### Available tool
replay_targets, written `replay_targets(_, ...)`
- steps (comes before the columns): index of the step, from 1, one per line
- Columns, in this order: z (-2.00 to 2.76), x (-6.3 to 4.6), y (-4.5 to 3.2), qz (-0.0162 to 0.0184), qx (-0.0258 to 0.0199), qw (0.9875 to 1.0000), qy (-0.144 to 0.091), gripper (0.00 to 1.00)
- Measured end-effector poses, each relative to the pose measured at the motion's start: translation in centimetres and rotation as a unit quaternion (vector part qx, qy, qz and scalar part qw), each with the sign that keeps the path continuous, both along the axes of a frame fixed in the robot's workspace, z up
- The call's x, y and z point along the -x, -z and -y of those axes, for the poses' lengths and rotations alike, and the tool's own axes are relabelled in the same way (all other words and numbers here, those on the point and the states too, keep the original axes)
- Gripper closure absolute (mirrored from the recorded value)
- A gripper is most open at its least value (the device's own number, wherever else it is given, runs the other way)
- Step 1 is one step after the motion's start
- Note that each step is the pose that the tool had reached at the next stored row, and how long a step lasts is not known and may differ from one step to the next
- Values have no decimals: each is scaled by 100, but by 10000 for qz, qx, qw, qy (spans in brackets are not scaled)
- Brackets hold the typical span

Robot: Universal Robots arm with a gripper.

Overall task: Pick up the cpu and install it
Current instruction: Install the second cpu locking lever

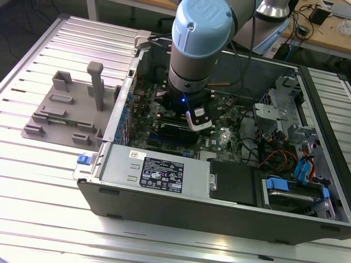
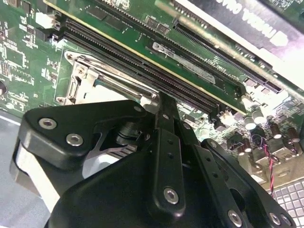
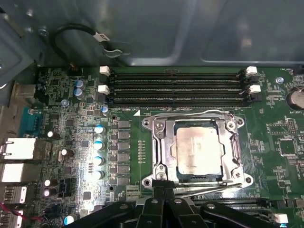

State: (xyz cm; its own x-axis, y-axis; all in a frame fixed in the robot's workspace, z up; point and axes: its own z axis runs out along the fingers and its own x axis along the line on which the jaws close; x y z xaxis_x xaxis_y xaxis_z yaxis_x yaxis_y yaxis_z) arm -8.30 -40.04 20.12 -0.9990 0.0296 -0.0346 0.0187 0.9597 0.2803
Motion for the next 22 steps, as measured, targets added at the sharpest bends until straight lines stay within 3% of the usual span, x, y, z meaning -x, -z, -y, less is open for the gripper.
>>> replay_targets(3,0,0,-16,-2,114,9999,25,89)
replay_targets(6,1,0,-18,-2,148,9999,27,89)
replay_targets(16,-37,66,-4,8,149,9999,28,89)
replay_targets(22,-39,66,9,26,59,10000,29,89)
